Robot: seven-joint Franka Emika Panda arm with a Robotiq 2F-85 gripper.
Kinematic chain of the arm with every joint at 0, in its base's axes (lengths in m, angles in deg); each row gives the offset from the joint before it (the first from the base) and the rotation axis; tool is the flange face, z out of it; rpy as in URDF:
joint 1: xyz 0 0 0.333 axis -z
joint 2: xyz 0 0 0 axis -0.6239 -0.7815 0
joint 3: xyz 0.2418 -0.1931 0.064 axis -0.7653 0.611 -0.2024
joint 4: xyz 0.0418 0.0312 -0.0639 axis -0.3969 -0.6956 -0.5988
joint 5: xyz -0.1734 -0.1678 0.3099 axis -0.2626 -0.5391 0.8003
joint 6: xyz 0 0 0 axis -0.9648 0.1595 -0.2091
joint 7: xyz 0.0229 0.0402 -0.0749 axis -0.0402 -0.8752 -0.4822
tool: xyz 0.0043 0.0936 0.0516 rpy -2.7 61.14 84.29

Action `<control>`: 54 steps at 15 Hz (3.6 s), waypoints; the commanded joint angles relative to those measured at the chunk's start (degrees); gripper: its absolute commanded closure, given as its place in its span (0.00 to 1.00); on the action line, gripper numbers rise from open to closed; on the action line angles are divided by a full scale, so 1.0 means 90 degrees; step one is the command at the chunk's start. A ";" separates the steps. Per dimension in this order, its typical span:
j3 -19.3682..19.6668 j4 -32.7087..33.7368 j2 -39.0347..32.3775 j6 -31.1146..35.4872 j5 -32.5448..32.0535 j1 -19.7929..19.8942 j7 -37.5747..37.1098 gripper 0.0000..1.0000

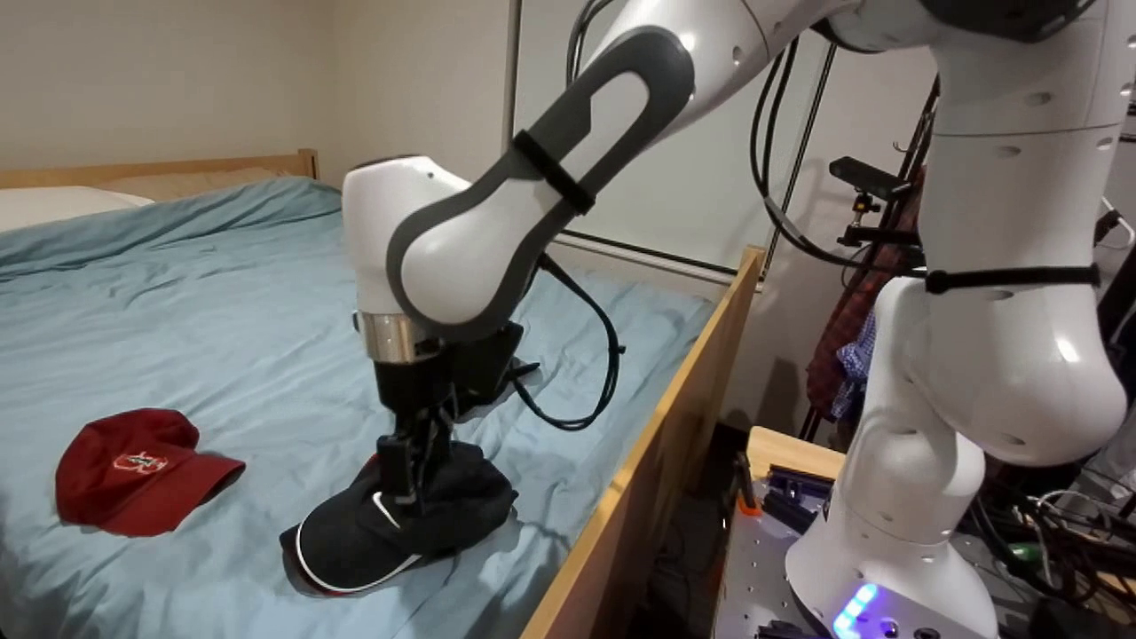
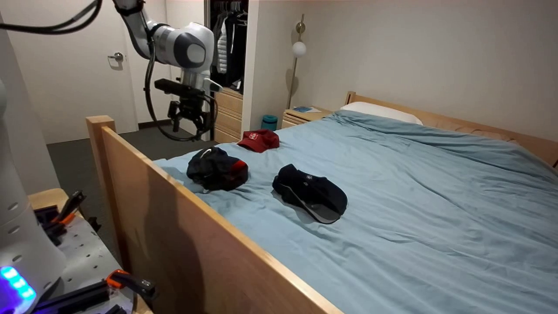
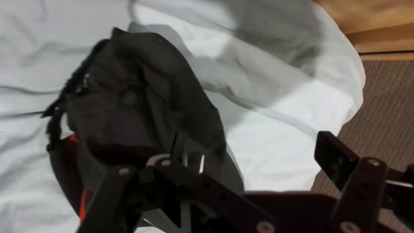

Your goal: Turn the caps on the bed

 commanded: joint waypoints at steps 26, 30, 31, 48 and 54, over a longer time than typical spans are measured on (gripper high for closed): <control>0.2285 0.4372 -0.4489 -0.1960 -0.4355 -0.3863 -0.7636 0.59; 0.2072 0.3861 -0.3758 -0.1202 -0.4350 -0.3523 -0.7471 0.86; 0.2093 0.3739 -0.3564 -0.1081 -0.4385 -0.3478 -0.7541 0.92; 0.1289 0.4635 -0.4219 -0.2043 -0.3623 -0.2575 -0.6136 0.11; 0.1548 0.5186 -0.4766 -0.2829 -0.3840 -0.2731 -0.6222 0.00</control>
